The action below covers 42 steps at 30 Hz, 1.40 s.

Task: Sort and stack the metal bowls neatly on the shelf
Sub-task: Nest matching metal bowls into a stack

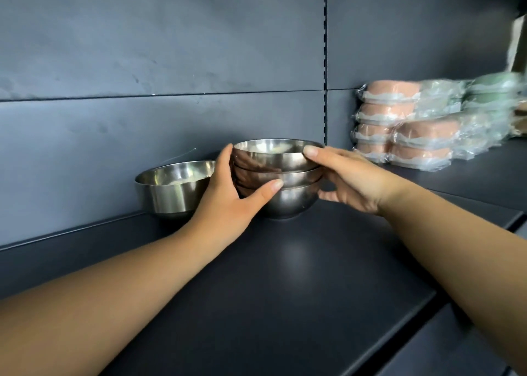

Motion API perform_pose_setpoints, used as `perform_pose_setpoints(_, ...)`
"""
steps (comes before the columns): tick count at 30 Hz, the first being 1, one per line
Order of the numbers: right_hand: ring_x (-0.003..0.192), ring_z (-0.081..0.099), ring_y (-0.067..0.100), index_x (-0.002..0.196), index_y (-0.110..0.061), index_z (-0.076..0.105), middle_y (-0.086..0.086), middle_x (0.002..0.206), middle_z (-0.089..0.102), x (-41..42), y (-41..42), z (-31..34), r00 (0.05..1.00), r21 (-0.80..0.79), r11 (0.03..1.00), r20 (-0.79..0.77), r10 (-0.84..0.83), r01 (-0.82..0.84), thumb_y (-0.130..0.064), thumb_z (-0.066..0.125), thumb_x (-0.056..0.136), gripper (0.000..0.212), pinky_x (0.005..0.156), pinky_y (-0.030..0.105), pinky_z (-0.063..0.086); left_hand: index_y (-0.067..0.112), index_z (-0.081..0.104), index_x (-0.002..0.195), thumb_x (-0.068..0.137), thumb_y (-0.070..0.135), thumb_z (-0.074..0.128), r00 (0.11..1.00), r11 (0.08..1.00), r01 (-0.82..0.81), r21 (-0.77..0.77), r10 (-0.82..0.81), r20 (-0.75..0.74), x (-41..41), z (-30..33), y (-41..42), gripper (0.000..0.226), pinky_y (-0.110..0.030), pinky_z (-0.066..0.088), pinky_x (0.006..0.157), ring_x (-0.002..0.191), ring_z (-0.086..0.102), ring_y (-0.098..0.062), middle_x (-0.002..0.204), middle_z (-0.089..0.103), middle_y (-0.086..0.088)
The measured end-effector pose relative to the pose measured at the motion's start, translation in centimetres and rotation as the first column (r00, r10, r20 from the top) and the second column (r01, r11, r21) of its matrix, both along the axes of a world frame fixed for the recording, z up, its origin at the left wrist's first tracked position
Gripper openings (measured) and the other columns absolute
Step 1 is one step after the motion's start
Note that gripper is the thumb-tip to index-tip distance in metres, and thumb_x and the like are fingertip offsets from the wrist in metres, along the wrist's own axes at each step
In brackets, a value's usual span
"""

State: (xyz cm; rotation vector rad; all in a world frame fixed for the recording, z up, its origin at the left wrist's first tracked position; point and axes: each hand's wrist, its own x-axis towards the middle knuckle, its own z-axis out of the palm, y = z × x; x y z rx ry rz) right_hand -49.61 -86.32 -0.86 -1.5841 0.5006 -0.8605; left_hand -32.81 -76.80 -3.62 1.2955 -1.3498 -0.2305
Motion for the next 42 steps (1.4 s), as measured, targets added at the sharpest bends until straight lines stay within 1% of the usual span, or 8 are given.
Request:
perform_pose_setpoints(5, 0.089, 0.058, 0.0, 0.084, -0.024, 0.064, -0.013, 0.088, 0.066, -0.6, 2.2, 0.3, 0.996, -0.001, 0.996, -0.002, -0.088, 0.088, -0.04, 0.065, 0.071, 0.02, 0.067, 0.023, 0.045, 0.039, 0.05, 0.098, 0.06, 0.048, 0.066, 1.0, 1.0, 0.02, 0.001, -0.02, -0.001, -0.9, 0.8, 1.1, 0.043, -0.035, 0.043, 0.103, 0.107, 0.059, -0.003, 0.109, 0.063, 0.017)
perform_pose_setpoints(10, 0.072, 0.059, -0.005, 0.082, -0.021, 0.062, -0.011, 0.079, 0.064, -1.3, 7.7, 0.0, 0.99, -0.037, 0.99, 0.031, -0.138, 0.139, -0.035, 0.062, 0.079, 0.015, 0.07, 0.021, 0.048, 0.031, 0.057, 0.1, 0.06, 0.048, 0.066, 0.998, 0.998, 0.062, 0.011, -0.062, -0.001, -1.1, 1.3, 6.2, 0.044, -0.033, 0.046, 0.099, 0.103, 0.061, -0.005, 0.106, 0.067, 0.012)
perform_pose_setpoints(15, 0.064, 0.062, -0.01, 0.089, -0.018, 0.062, -0.018, 0.068, 0.068, 2.1, 15.8, -0.5, 0.998, -0.071, 0.997, 0.06, -0.025, 0.029, -0.031, 0.066, 0.077, 0.017, 0.055, 0.01, 0.049, 0.03, 0.059, 0.093, 0.062, 0.046, 0.076, 0.996, 0.996, 0.068, -0.051, -0.071, -0.053, 1.9, 0.6, 15.8, 0.039, -0.004, 0.044, 0.074, 0.089, 0.062, 0.013, 0.086, 0.069, 0.03)
perform_pose_setpoints(21, 0.096, 0.065, 0.005, 0.093, -0.02, 0.066, -0.008, 0.097, 0.072, 11.3, 23.6, 0.1, 0.982, -0.154, 0.97, 0.015, 0.19, -0.186, -0.046, 0.07, 0.049, 0.051, 0.09, 0.024, 0.048, 0.021, 0.057, 0.093, 0.074, 0.012, 0.064, 0.993, 0.995, -0.071, -0.073, 0.064, -0.102, 8.9, 0.8, 26.4, 0.023, -0.001, 0.043, 0.07, 0.079, 0.062, 0.014, 0.086, 0.068, 0.017)
perform_pose_setpoints(27, 0.1, 0.065, 0.014, 0.097, -0.02, 0.064, -0.001, 0.104, 0.069, 22.1, 28.1, -0.3, 0.944, -0.131, 0.937, 0.021, 0.328, -0.322, -0.035, 0.076, 0.058, 0.043, 0.094, 0.035, 0.048, 0.009, 0.054, 0.11, 0.079, 0.005, 0.065, 0.962, 0.964, -0.262, -0.036, 0.259, -0.084, 17.6, 0.3, 33.4, 0.033, -0.003, 0.044, 0.073, 0.081, 0.062, 0.012, 0.098, 0.064, 0.008)
perform_pose_setpoints(30, 0.098, 0.062, 0.005, 0.091, -0.027, 0.064, -0.008, 0.105, 0.069, 25.5, 28.4, 0.5, 0.937, -0.197, 0.917, -0.102, 0.333, -0.347, -0.033, 0.071, 0.073, 0.019, 0.087, 0.021, 0.046, 0.014, 0.052, 0.111, 0.079, 0.008, 0.067, 0.949, 0.951, -0.307, -0.02, 0.305, -0.079, 20.4, 1.1, 34.1, 0.036, -0.006, 0.046, 0.077, 0.084, 0.062, 0.011, 0.101, 0.063, 0.008)
perform_pose_setpoints(35, 0.109, 0.059, 0.012, 0.106, -0.027, 0.064, -0.005, 0.114, 0.066, 28.8, 29.2, 1.5, 0.936, -0.26, 0.916, -0.257, 0.24, -0.306, -0.061, 0.069, 0.05, 0.066, 0.101, 0.032, 0.042, 0.002, 0.036, 0.135, 0.08, 0.01, 0.068, 0.931, 0.941, -0.338, 0.02, 0.337, -0.14, 24.0, 1.1, 34.6, 0.065, -0.019, 0.041, 0.1, 0.115, 0.054, -0.008, 0.129, 0.055, -0.001)
perform_pose_setpoints(42, 0.102, 0.061, 0.008, 0.09, -0.034, 0.063, -0.012, 0.105, 0.067, 31.7, 28.0, 1.0, 0.963, -0.316, 0.915, -0.176, 0.205, -0.253, -0.055, 0.067, 0.064, 0.033, 0.097, 0.032, 0.046, 0.011, 0.035, 0.137, 0.076, 0.016, 0.072, 0.922, 0.925, -0.379, 0.04, 0.381, -0.075, 27.0, 0.4, 33.8, 0.072, -0.022, 0.034, 0.105, 0.121, 0.048, -0.002, 0.128, 0.05, 0.016)
